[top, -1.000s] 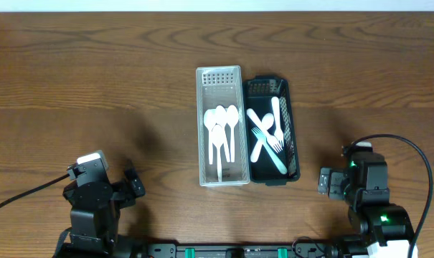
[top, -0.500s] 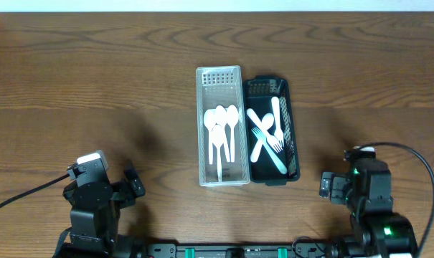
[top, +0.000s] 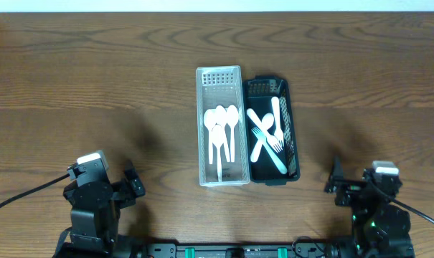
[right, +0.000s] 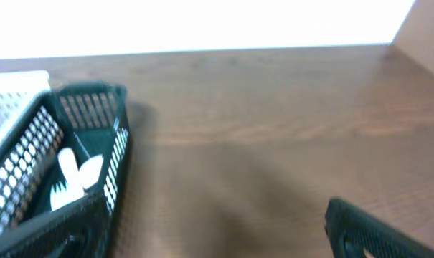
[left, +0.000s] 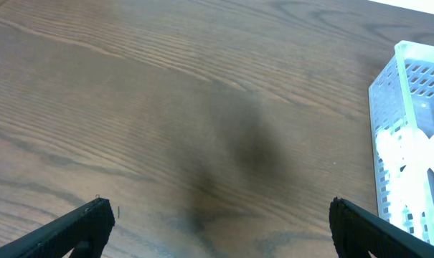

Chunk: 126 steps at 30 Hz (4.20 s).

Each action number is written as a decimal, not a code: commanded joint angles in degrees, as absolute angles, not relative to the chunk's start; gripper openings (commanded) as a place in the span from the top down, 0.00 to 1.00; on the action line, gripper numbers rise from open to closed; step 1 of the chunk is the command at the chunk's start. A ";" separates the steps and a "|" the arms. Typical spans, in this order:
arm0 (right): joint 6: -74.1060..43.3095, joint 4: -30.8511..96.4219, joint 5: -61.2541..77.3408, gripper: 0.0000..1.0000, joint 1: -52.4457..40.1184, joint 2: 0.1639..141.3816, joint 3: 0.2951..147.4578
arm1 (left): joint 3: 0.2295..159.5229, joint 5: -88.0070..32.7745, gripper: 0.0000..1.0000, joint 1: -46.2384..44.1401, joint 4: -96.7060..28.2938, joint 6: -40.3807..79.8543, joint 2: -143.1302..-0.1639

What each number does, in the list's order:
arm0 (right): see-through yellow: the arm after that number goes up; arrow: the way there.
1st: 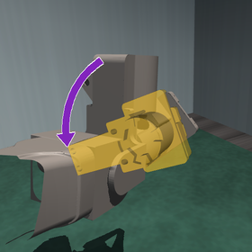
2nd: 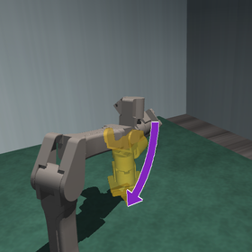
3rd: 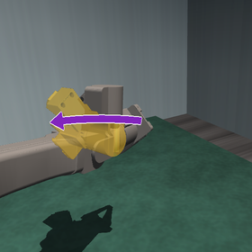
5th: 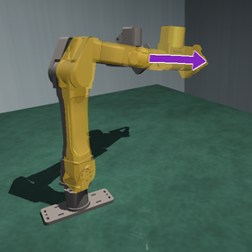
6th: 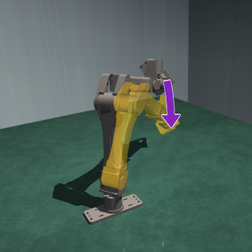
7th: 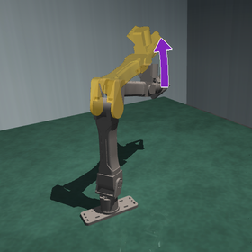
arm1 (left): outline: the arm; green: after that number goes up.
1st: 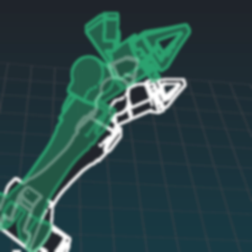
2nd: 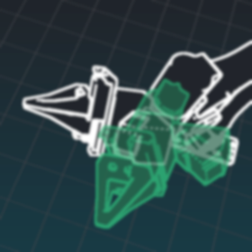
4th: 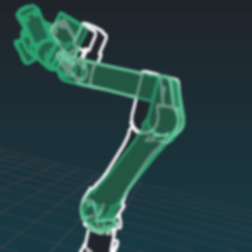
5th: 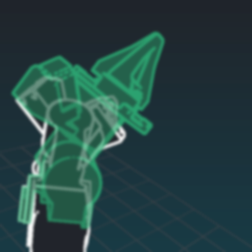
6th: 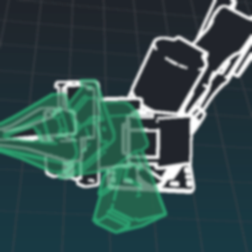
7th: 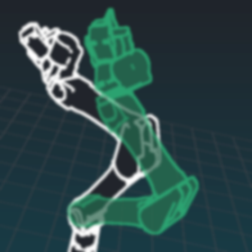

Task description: Pack container

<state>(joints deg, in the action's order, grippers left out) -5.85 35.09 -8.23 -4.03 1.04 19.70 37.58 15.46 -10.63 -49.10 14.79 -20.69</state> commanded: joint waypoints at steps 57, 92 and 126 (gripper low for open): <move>2.22 3.86 -4.05 0.01 -4.91 0.64 0.32 | 9.69 14.59 0.02 -8.29 -10.76 2.63 -0.10; 2.22 3.86 -4.05 0.01 -4.91 0.64 0.32 | 0.23 -0.89 0.02 -5.65 -3.99 -1.23 -0.27; 2.22 3.86 -4.05 0.01 -4.91 0.64 0.32 | 0.23 -0.89 0.02 -5.65 -3.99 -1.23 -0.27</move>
